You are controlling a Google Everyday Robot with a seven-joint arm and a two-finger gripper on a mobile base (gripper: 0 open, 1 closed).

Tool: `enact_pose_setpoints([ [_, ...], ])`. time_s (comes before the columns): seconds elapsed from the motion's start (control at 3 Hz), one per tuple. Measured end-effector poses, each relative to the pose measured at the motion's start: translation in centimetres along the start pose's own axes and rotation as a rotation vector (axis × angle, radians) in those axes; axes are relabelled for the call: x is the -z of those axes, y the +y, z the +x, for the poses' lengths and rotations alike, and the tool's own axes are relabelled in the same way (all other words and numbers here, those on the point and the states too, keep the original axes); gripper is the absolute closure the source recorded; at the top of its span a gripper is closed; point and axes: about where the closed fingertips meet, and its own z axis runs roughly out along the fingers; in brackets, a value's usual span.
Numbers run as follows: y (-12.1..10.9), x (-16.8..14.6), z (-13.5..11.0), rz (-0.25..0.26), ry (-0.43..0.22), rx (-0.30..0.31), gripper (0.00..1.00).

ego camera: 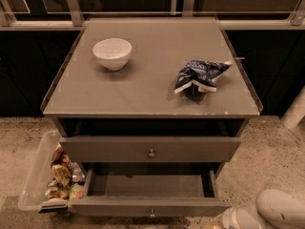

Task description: Close middle drawer

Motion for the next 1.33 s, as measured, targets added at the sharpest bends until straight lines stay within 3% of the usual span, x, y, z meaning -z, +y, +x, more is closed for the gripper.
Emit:
enact_pose_setpoints([
  [0.33, -0.3, -0.1, 0.1, 0.003, -0.018, -0.014, 0.88],
  [0.67, -1.6, -1.1, -0.8, -0.029, -0.095, 0.007, 1.00],
  [1.0, -3.5, -3.0, -1.2, -0.075, -0.159, 0.076, 1.00],
  [1.33, -4.9, -4.4, -1.2, -0.094, -0.187, 0.101, 1.00],
])
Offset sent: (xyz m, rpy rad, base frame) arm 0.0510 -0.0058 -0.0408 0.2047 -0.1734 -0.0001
